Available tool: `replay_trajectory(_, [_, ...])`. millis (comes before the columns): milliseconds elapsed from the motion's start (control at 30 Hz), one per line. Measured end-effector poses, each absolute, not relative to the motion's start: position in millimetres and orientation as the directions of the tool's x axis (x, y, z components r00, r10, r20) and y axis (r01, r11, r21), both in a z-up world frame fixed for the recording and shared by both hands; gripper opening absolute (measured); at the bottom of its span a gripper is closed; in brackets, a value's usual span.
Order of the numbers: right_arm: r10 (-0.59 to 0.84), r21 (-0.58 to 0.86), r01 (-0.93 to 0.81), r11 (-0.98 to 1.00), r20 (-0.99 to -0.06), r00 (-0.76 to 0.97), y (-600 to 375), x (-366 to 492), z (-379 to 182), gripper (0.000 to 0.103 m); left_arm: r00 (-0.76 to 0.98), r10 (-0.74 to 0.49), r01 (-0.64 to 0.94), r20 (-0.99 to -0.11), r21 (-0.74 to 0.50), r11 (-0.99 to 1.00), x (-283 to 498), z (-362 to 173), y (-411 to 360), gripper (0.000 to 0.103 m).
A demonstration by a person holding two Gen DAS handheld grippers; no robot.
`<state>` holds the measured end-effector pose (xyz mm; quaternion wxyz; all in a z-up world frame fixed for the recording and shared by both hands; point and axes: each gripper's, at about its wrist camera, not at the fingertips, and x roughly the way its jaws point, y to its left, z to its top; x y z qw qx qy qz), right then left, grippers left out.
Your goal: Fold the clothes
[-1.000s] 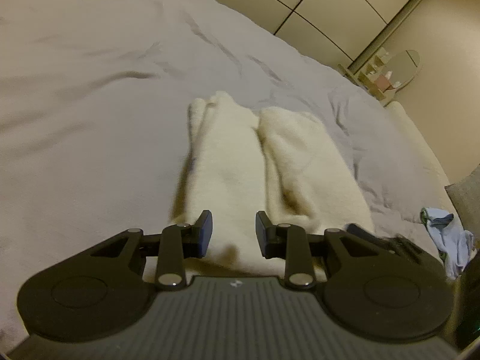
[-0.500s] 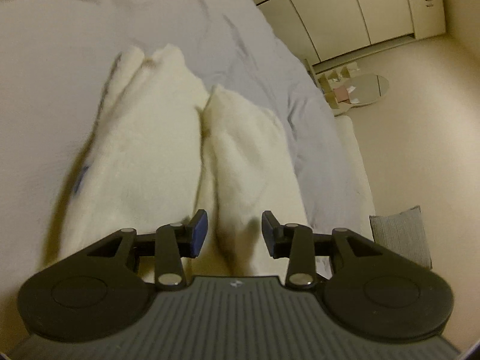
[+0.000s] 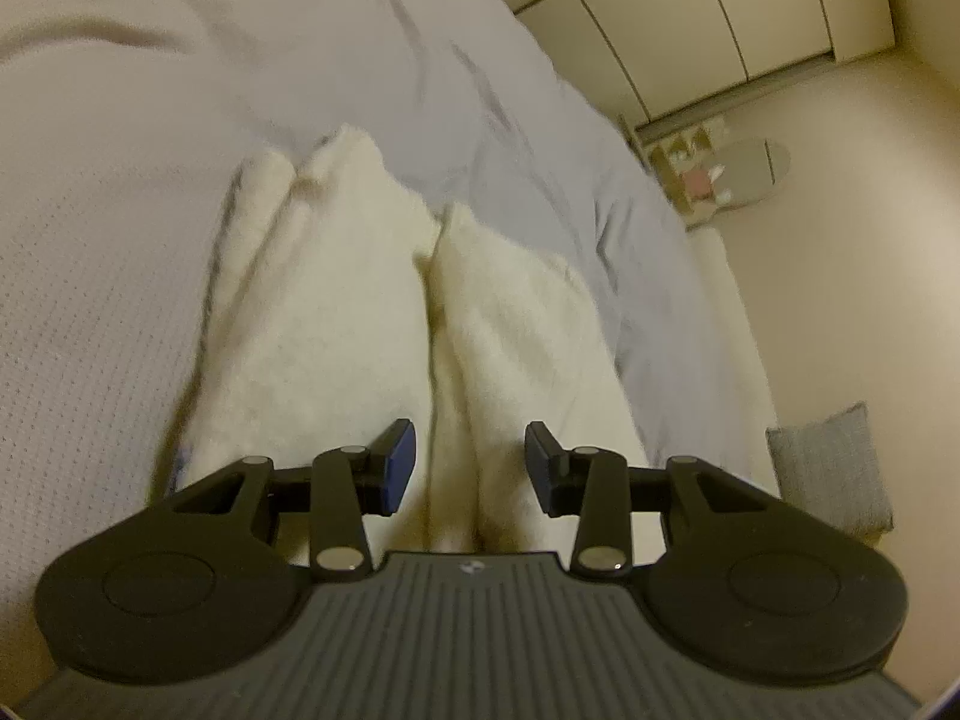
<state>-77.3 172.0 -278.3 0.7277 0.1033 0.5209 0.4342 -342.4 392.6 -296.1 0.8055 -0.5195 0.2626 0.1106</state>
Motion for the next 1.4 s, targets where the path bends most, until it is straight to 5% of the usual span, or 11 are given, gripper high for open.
replay_trajectory(333, [0.747,0.625,-0.493,0.606,-0.66,0.082,173,-73,-287,0.03,0.84,-0.154,-0.407,-0.52,-0.793,0.453,-313,-309,389,0.041])
replay_trajectory(500, [0.751,0.631,-0.487,0.604,-0.655,0.082,176,-73,-288,0.028,0.845,-0.155,-0.373,-0.513,-0.771,0.516,-309,-297,381,0.023])
replay_trajectory(667, [0.767,0.582,-0.601,0.547,-0.636,0.081,187,-93,-265,0.009,0.898,-0.041,-0.326,-0.439,-0.723,0.609,-343,-252,381,0.015])
replay_trajectory(800, [0.759,0.458,-0.736,0.498,-0.64,0.115,208,-125,-239,0.009,0.913,0.063,-0.323,-0.402,-0.619,0.716,-377,-212,380,0.015])
replay_trajectory(1167, [0.665,-0.082,-0.945,0.318,-0.69,0.284,258,-218,-232,0.01,0.842,0.181,-0.494,-0.507,-0.593,0.636,-427,-258,395,0.006])
replay_trajectory(1333, [0.671,-0.158,-0.937,0.312,-0.661,0.335,258,-227,-244,0.01,0.82,0.255,-0.54,-0.513,-0.544,0.642,-439,-248,385,0.005])
replay_trajectory(1400, [0.697,-0.08,-0.94,0.333,-0.651,0.302,251,-218,-241,0.01,0.826,0.278,-0.525,-0.491,-0.489,0.696,-443,-227,368,0.005])
